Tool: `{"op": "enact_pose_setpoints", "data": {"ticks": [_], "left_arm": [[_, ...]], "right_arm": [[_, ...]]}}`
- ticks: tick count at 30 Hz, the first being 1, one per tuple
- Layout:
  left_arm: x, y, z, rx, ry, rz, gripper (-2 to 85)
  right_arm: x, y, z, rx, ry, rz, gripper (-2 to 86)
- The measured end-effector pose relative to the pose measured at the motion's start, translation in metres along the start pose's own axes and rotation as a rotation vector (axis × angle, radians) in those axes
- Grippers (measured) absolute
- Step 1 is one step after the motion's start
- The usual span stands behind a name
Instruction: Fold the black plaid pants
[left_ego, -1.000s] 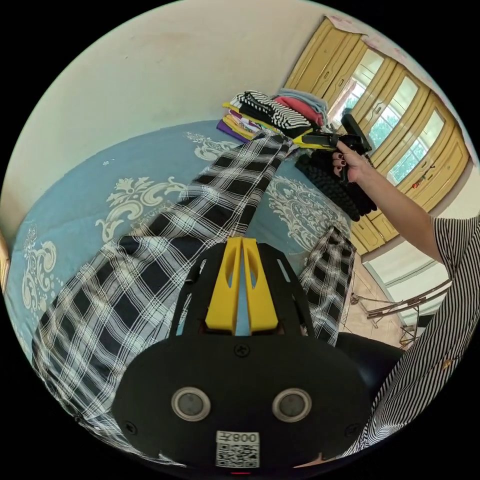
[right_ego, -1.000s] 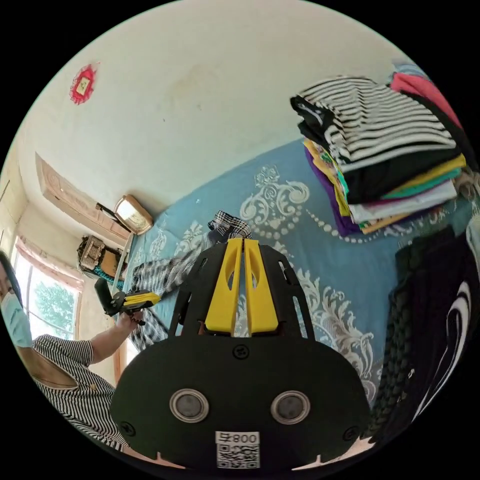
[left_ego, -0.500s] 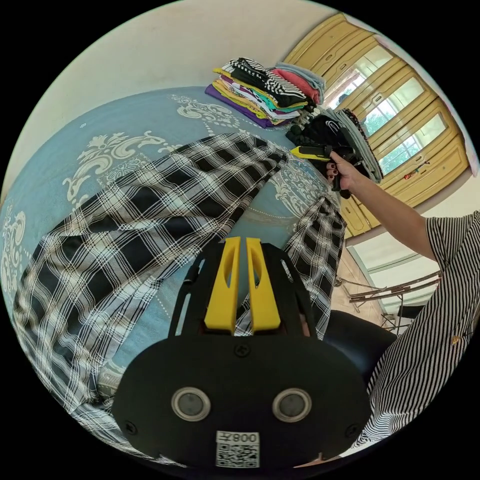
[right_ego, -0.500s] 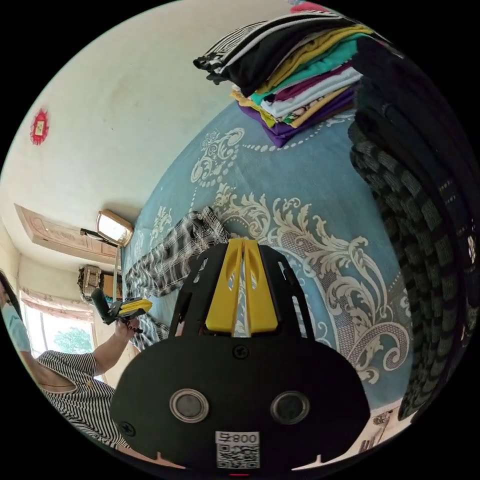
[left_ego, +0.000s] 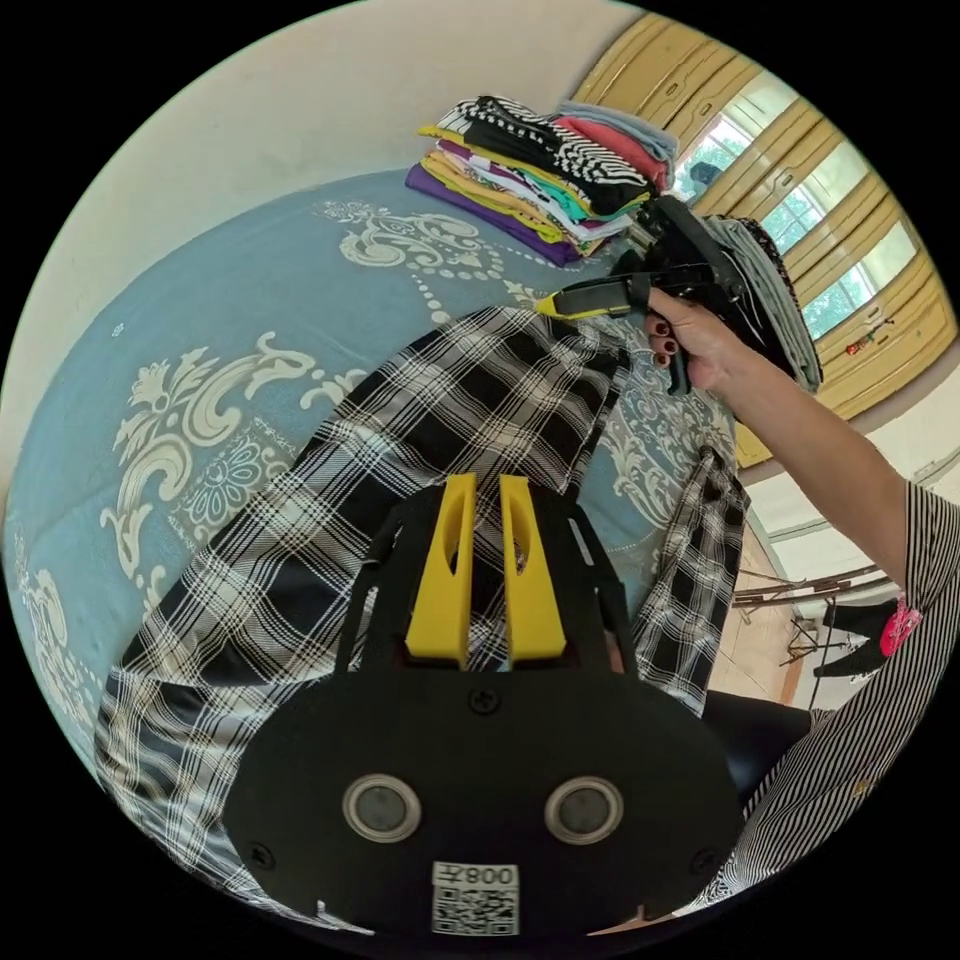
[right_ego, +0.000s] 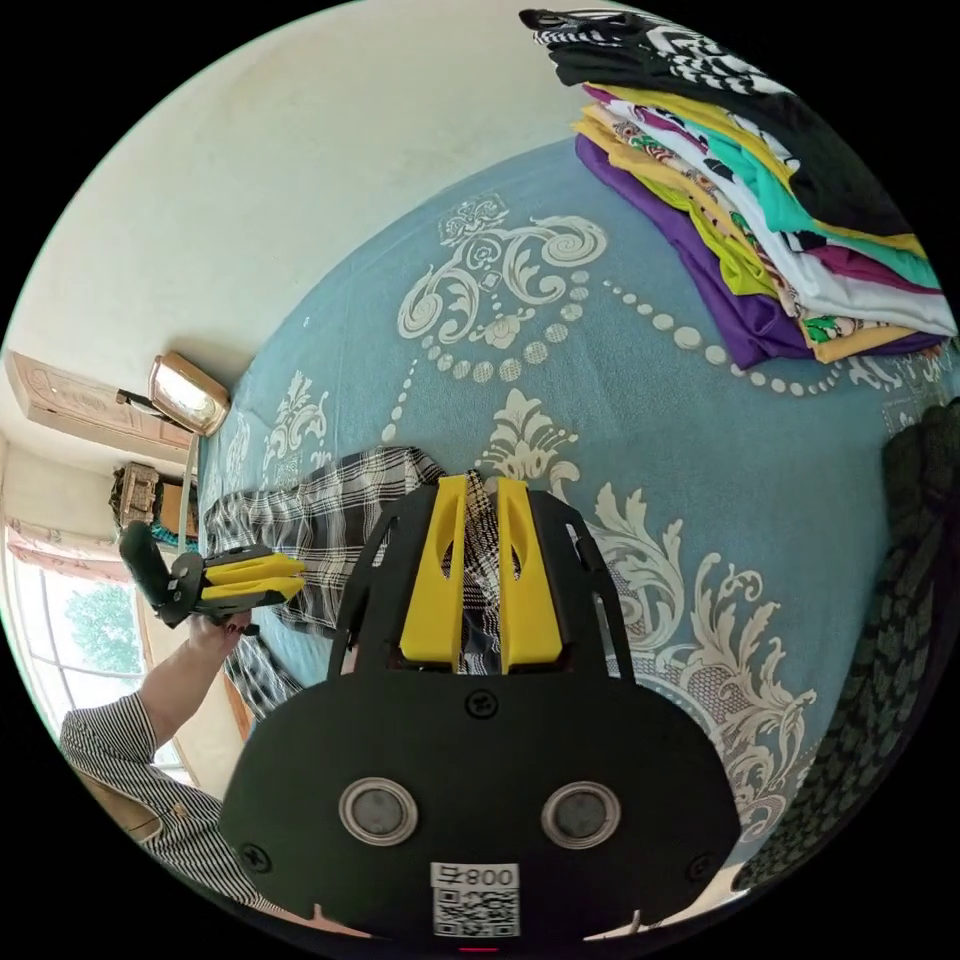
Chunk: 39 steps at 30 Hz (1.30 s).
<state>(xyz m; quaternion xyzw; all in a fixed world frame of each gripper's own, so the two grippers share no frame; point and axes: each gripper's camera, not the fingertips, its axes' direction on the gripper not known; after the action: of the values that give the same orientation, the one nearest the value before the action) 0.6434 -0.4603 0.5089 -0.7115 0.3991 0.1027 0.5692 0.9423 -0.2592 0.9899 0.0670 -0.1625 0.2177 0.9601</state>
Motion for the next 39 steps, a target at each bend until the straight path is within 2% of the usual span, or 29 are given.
{"op": "enact_pose_setpoints", "data": {"ticks": [4, 9, 14, 17, 22, 28, 34, 37, 39], "left_arm": [[0.005, 0.001, 0.001, 0.04, -0.012, 0.006, 1.2], [0.014, -0.006, -0.001, 0.06, -0.02, 0.024, 1.5], [0.019, -0.032, -0.012, 0.161, 0.042, 0.033, 2.3], [0.025, -0.066, -0.012, 0.161, 0.054, 0.086, 3.6], [0.04, -0.132, 0.009, 0.068, 0.057, 0.201, 5.5], [0.047, -0.174, 0.055, -0.12, 0.047, 0.202, 5.0], [0.066, -0.168, 0.037, -0.033, 0.003, 0.318, 2.7], [0.08, -0.162, 0.011, 0.1, -0.015, 0.398, 2.3], [0.089, -0.163, 0.003, 0.119, -0.048, 0.442, 2.1]], "right_arm": [[-0.005, 0.001, -0.011, 0.023, 0.045, -0.017, 0.9], [-0.007, 0.009, -0.054, 0.205, -0.01, 0.003, 0.6], [-0.018, 0.009, -0.032, 0.025, 0.008, -0.059, 4.1], [-0.029, 0.024, -0.037, 0.022, 0.0, -0.106, 6.0], [-0.038, 0.057, -0.052, 0.045, 0.124, -0.116, 7.0], [-0.047, 0.083, -0.043, 0.015, 0.184, -0.074, 6.2], [-0.068, 0.095, -0.038, 0.033, 0.191, -0.088, 2.6], [-0.082, 0.109, -0.056, 0.124, 0.224, -0.101, 1.5], [-0.093, 0.119, -0.072, 0.199, 0.226, -0.103, 1.1]]}}
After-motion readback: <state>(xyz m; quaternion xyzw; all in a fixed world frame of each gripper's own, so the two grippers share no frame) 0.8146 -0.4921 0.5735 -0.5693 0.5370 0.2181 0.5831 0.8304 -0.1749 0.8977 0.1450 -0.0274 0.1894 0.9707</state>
